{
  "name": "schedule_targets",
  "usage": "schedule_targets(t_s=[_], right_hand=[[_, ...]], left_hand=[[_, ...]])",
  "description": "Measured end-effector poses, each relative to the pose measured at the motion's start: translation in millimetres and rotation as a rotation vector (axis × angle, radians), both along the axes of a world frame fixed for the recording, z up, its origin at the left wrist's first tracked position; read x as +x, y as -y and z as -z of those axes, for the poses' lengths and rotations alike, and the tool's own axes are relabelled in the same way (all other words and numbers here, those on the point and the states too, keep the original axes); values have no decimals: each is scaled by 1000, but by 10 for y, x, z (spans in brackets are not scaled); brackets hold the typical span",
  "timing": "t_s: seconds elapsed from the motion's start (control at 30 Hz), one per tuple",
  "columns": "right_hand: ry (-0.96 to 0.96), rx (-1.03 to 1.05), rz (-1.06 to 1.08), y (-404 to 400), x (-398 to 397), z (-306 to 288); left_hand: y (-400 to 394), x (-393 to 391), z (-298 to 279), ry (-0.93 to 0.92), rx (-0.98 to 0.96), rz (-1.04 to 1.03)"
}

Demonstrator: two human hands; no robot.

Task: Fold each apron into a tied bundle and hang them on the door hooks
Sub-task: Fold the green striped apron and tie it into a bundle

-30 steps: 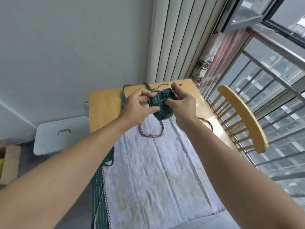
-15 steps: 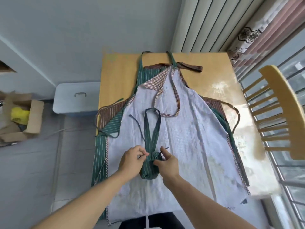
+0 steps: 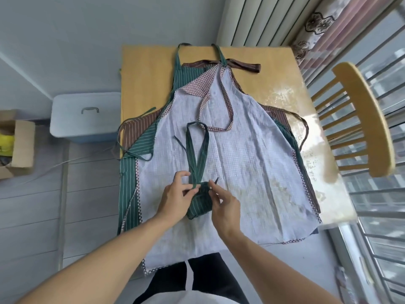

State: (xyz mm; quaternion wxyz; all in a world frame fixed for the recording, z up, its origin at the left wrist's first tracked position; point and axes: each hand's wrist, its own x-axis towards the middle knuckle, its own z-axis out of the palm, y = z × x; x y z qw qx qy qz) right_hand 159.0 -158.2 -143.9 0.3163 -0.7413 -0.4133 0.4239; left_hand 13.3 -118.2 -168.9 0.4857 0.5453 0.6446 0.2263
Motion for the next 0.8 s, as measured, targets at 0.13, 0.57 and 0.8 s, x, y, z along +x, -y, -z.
schedule_targets(t_s=[0.13, 0.57, 0.8], right_hand=[[-29, 61, 53, 69, 91, 38], [401, 290, -531, -157, 391, 198], [322, 145, -580, -322, 453, 215]], left_hand=[[53, 2, 59, 29, -13, 47], [95, 120, 141, -40, 21, 179], [94, 113, 181, 32, -41, 158]])
